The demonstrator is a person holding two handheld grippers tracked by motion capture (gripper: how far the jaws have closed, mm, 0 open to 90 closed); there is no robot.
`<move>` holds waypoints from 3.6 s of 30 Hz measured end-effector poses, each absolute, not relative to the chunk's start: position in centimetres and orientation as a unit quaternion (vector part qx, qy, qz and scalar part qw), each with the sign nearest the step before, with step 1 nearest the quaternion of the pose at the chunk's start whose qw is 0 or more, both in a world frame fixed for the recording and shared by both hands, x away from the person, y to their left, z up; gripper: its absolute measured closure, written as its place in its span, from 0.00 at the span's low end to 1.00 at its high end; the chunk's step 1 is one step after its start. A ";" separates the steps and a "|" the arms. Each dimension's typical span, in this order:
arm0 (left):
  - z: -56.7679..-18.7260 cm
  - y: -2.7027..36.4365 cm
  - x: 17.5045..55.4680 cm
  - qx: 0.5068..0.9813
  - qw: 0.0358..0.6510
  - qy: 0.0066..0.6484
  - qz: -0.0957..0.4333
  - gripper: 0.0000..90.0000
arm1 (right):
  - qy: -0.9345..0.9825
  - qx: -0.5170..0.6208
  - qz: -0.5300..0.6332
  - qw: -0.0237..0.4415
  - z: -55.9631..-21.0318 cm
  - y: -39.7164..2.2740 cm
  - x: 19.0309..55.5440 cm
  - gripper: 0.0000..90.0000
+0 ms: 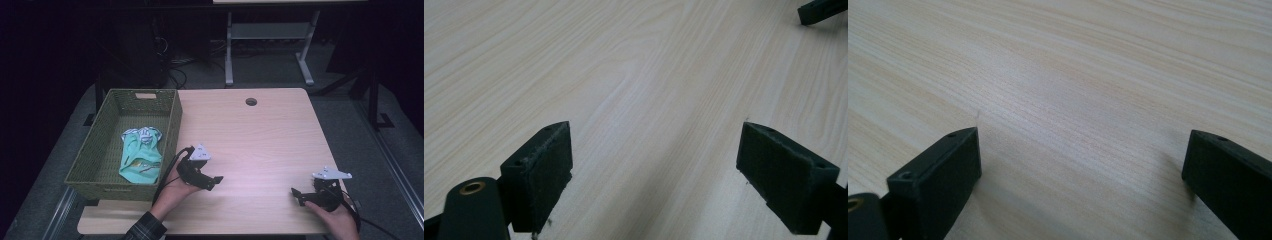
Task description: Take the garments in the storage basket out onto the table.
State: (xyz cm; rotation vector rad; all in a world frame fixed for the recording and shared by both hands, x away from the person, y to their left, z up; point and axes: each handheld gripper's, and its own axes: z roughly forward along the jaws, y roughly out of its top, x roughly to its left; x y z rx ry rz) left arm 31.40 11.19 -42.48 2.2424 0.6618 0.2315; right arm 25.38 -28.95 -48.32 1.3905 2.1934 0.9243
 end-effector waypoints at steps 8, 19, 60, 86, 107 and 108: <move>-41.8 11.3 31.5 0.880 0.387 0.261 0.087 0.16 | 0.781 0.495 0.329 0.191 -48.3 -28.9 25.4 0.02; -40.5 11.3 31.8 0.881 0.388 0.257 0.086 0.16 | 0.781 0.495 0.329 0.191 -48.3 -28.9 25.4 0.02; -36.5 13.4 33.0 0.877 0.398 0.254 0.087 0.16 | 0.781 0.495 0.329 0.191 -48.3 -28.9 25.4 0.02; -34.4 16.5 33.2 0.865 0.410 0.271 0.100 0.16 | 0.781 0.495 0.329 0.191 -48.3 -28.9 25.4 0.02; -33.7 19.7 33.6 0.859 0.405 0.294 0.111 0.19 | 0.781 0.495 0.329 0.191 -48.3 -28.9 25.4 0.02; -33.7 19.7 33.6 0.859 0.405 0.294 0.111 0.19 | 0.781 0.495 0.329 0.191 -48.3 -28.9 25.4 0.02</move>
